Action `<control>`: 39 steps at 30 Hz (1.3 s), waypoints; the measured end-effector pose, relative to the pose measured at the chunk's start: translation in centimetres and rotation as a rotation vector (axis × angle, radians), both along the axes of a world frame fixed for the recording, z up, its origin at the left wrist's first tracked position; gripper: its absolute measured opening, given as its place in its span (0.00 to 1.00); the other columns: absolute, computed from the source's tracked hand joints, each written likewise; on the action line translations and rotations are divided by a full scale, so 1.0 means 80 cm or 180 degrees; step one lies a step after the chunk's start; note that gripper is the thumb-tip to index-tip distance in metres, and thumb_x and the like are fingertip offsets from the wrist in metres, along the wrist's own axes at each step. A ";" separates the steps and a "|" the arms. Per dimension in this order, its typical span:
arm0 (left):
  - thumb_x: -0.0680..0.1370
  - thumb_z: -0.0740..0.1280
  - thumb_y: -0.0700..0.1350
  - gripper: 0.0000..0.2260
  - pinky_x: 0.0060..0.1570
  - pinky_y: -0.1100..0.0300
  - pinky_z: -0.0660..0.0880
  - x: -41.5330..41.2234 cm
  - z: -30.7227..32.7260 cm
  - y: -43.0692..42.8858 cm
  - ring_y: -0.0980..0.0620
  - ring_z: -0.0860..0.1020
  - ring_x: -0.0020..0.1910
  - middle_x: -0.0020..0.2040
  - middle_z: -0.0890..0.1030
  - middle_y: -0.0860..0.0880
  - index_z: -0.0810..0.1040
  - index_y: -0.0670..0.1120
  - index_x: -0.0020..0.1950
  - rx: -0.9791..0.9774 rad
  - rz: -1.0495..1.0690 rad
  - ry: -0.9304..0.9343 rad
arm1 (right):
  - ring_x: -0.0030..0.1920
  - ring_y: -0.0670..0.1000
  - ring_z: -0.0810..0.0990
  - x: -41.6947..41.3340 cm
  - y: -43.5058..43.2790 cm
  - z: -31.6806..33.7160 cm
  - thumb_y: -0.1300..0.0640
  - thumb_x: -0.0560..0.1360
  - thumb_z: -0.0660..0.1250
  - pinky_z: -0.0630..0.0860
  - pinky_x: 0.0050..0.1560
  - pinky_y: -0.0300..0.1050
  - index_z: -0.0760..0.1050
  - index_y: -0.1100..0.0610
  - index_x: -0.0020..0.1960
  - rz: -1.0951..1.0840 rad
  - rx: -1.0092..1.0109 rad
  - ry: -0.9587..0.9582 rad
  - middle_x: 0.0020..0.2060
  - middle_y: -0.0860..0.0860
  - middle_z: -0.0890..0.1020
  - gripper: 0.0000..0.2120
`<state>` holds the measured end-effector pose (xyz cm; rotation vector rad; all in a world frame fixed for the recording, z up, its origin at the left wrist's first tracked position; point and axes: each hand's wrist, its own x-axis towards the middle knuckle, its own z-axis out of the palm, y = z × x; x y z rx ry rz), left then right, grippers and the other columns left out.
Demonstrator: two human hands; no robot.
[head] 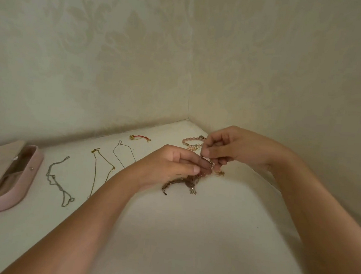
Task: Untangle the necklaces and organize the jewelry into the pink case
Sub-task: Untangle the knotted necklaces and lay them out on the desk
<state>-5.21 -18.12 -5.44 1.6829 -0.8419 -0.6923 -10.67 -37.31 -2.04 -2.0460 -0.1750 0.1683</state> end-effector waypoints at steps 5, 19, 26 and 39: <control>0.76 0.67 0.39 0.06 0.47 0.65 0.77 0.000 0.002 -0.001 0.52 0.84 0.47 0.46 0.85 0.45 0.83 0.41 0.50 -0.0293 0.0333 0.0052 | 0.41 0.48 0.77 0.001 0.000 0.004 0.53 0.70 0.68 0.78 0.46 0.38 0.75 0.62 0.43 -0.0109 0.0902 -0.0094 0.37 0.52 0.78 0.11; 0.67 0.71 0.45 0.11 0.42 0.64 0.79 0.000 0.018 0.007 0.49 0.85 0.41 0.43 0.86 0.45 0.82 0.43 0.47 -0.0614 0.0665 0.0208 | 0.23 0.43 0.61 0.001 0.018 0.005 0.54 0.71 0.65 0.66 0.24 0.35 0.76 0.59 0.41 -0.0222 0.1858 -0.0094 0.25 0.47 0.63 0.08; 0.70 0.73 0.38 0.04 0.38 0.61 0.81 0.009 0.018 0.013 0.51 0.84 0.35 0.41 0.85 0.44 0.82 0.40 0.44 -0.0582 0.0969 0.0199 | 0.29 0.47 0.76 0.005 0.006 0.002 0.60 0.71 0.66 0.80 0.39 0.41 0.80 0.65 0.49 -0.0216 0.1687 -0.0146 0.32 0.53 0.79 0.10; 0.74 0.63 0.52 0.14 0.44 0.66 0.76 0.012 0.021 0.017 0.58 0.77 0.37 0.35 0.78 0.52 0.76 0.40 0.41 -0.0744 0.0595 0.0055 | 0.41 0.57 0.85 0.013 0.034 -0.011 0.62 0.81 0.55 0.83 0.45 0.48 0.71 0.63 0.48 -0.0433 0.2733 0.0549 0.39 0.61 0.83 0.08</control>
